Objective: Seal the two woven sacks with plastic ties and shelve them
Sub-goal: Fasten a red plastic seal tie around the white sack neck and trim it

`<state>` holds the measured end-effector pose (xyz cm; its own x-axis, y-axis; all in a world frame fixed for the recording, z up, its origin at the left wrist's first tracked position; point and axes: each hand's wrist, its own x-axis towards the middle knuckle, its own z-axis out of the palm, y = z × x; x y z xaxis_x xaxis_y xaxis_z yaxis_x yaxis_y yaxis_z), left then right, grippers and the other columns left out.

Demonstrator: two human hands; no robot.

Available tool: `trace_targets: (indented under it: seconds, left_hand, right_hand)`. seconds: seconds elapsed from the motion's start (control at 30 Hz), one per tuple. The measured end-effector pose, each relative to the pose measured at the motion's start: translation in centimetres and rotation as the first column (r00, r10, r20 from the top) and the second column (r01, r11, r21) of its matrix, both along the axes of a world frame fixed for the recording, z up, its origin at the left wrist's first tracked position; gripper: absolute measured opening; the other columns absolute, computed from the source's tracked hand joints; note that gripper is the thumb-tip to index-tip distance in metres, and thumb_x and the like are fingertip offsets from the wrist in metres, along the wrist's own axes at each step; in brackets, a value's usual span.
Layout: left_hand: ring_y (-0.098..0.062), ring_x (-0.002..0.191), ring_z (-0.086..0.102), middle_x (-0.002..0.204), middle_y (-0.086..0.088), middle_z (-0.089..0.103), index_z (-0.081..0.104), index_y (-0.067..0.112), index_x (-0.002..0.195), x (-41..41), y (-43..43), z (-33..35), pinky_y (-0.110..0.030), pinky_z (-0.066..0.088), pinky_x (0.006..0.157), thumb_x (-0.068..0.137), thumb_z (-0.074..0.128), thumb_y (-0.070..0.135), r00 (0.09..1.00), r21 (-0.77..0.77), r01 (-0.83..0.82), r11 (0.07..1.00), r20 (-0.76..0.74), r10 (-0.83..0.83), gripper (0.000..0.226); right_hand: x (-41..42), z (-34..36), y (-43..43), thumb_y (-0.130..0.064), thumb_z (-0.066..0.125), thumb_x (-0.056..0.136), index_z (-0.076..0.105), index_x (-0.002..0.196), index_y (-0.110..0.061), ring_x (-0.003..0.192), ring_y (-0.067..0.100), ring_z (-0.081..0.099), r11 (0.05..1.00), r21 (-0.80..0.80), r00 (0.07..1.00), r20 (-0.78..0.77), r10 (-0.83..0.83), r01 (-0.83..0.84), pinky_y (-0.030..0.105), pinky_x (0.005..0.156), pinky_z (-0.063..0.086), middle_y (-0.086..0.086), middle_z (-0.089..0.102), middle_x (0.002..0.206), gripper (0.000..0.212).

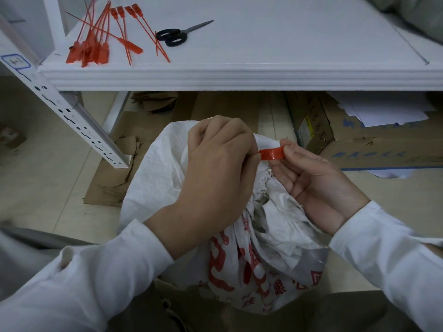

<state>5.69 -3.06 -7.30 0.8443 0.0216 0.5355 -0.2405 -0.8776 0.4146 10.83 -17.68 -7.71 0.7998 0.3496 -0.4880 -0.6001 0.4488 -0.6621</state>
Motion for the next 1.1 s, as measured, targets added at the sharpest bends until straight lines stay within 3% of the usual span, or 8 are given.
trace_targets:
  seconds: [0.17,0.33,0.43,0.6,0.77,1.1]
  left_hand:
    - [-0.018,0.086,0.053,0.083,0.000,0.060,0.060,0.012,0.074,0.02,-0.01,0.04,-0.025,0.024,0.094,0.084,0.062,0.011,1.000,0.021,0.013,1.000,-0.004,-0.013,0.011]
    - [-0.018,0.087,0.053,0.084,0.001,0.060,0.061,0.013,0.074,0.05,-0.07,-0.12,-0.026,0.025,0.095,0.085,0.062,0.012,1.000,0.038,0.013,0.999,-0.008,-0.013,0.011]
    - [-0.019,0.087,0.053,0.083,0.000,0.060,0.061,0.012,0.075,0.10,-0.06,-0.18,-0.027,0.026,0.095,0.085,0.061,0.012,1.000,0.045,0.008,0.999,-0.011,-0.007,0.010]
    - [-0.018,0.085,0.052,0.082,0.000,0.059,0.060,0.012,0.073,0.24,-0.16,-0.21,-0.025,0.025,0.094,0.083,0.062,0.011,1.000,0.060,-0.007,0.998,-0.008,0.008,0.010]
    - [-0.018,0.086,0.051,0.082,0.000,0.059,0.060,0.013,0.073,0.18,-0.14,-0.28,-0.027,0.026,0.094,0.084,0.061,0.012,1.000,0.063,-0.007,0.998,-0.008,0.007,0.010]
    - [-0.020,0.085,0.052,0.081,-0.001,0.059,0.060,0.012,0.073,0.29,-0.14,-0.34,-0.029,0.026,0.093,0.084,0.060,0.012,1.000,0.075,-0.016,0.997,-0.010,0.017,0.011]
  right_hand:
    - [0.15,-0.36,0.07,-0.011,0.063,0.070,0.077,0.066,-0.011,0.064,0.011,0.072,1.000,0.023,0.999,-0.050,-0.002,0.003,0.018,0.055,0.056,0.012,0.074,0.076,0.015]
    - [0.31,-0.55,0.15,-0.009,0.064,0.076,0.070,0.086,-0.007,0.065,0.012,0.072,0.998,0.039,0.993,-0.111,-0.036,0.041,0.018,0.054,0.056,0.013,0.074,0.081,0.012]
    - [0.54,-0.46,0.21,-0.008,0.060,0.088,0.068,0.088,-0.007,0.063,0.011,0.071,0.998,0.018,0.991,-0.123,-0.052,0.055,0.018,0.054,0.055,0.011,0.074,0.078,0.008]
    - [0.45,-0.48,0.20,-0.008,0.060,0.087,0.068,0.090,-0.007,0.065,0.011,0.071,0.999,0.021,0.994,-0.100,-0.041,0.044,0.018,0.056,0.056,0.011,0.074,0.078,0.009]
    - [0.17,-0.18,0.07,-0.010,0.063,0.070,0.068,0.088,-0.007,0.064,0.010,0.071,0.999,0.032,0.998,-0.061,-0.022,0.024,0.018,0.057,0.057,0.010,0.073,0.076,0.018]
    - [0.18,-0.17,0.12,-0.011,0.064,0.070,0.077,0.070,-0.011,0.067,0.012,0.071,1.000,0.016,0.999,0.036,0.008,-0.008,0.019,0.061,0.058,0.010,0.074,0.078,0.013]
